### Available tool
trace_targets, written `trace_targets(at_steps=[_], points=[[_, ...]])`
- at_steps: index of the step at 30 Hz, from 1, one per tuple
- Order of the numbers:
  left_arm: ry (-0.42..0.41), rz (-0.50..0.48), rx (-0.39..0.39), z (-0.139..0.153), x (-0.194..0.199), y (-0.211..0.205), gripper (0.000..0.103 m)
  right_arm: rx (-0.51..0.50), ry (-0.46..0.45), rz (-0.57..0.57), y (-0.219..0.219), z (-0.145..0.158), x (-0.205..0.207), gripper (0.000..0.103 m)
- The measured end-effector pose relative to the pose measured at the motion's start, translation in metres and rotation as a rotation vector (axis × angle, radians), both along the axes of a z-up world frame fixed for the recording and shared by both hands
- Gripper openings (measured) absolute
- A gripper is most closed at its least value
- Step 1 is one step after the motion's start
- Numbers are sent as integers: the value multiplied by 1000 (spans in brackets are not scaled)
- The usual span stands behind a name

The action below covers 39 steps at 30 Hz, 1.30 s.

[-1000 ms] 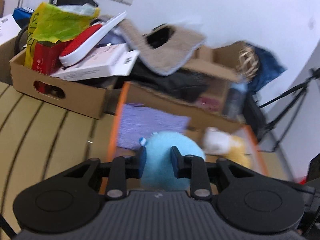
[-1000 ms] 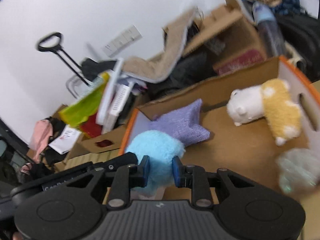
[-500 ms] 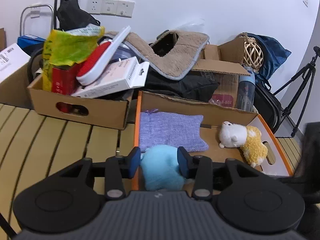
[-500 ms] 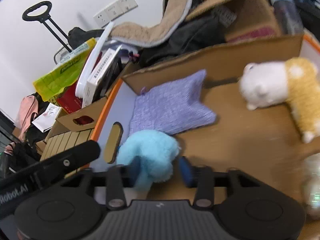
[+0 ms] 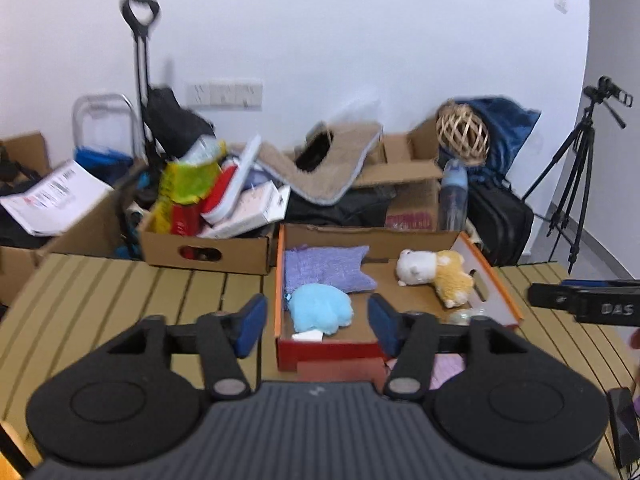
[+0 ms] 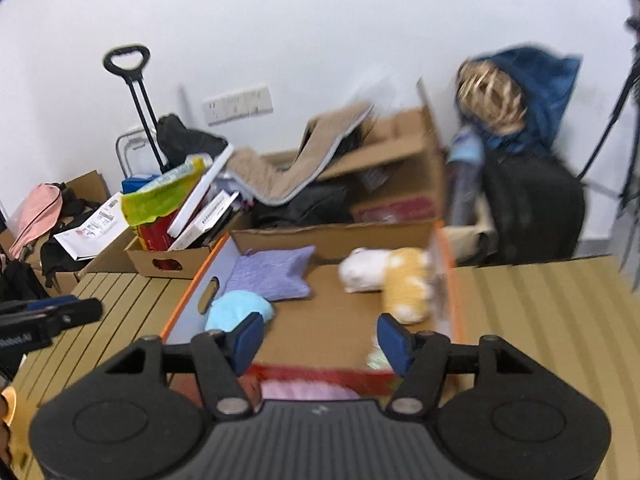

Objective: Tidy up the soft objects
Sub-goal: 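Open both tools and withdraw them from the box over the table, then reach both tools to the pink satin scrunchie and close on it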

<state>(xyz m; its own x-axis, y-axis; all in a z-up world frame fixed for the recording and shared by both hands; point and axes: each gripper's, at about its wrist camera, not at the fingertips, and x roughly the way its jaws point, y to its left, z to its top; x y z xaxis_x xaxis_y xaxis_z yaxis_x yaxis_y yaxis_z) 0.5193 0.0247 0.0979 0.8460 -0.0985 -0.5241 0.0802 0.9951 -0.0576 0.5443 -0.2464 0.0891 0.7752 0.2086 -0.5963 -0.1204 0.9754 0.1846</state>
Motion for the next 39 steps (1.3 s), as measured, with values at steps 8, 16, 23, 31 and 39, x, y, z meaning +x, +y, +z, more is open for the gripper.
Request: trace_targets(at_steps=[8, 16, 23, 31, 39], points=[[-193, 49, 81, -6, -172, -19, 78, -13, -212, -2, -11, 29, -169, 87], [-222, 70, 63, -46, -299, -25, 83, -67, -321, -20, 5, -9, -318, 90], [-259, 50, 66, -75, -388, -26, 90, -117, -302, 37, 24, -49, -406, 91], [-263, 26, 72, -81, -417, -32, 94, -130, -330, 14, 33, -69, -466, 100], [-256, 46, 49, -80, -415, -25, 95, -125, -308, 14, 30, -73, -462, 100]])
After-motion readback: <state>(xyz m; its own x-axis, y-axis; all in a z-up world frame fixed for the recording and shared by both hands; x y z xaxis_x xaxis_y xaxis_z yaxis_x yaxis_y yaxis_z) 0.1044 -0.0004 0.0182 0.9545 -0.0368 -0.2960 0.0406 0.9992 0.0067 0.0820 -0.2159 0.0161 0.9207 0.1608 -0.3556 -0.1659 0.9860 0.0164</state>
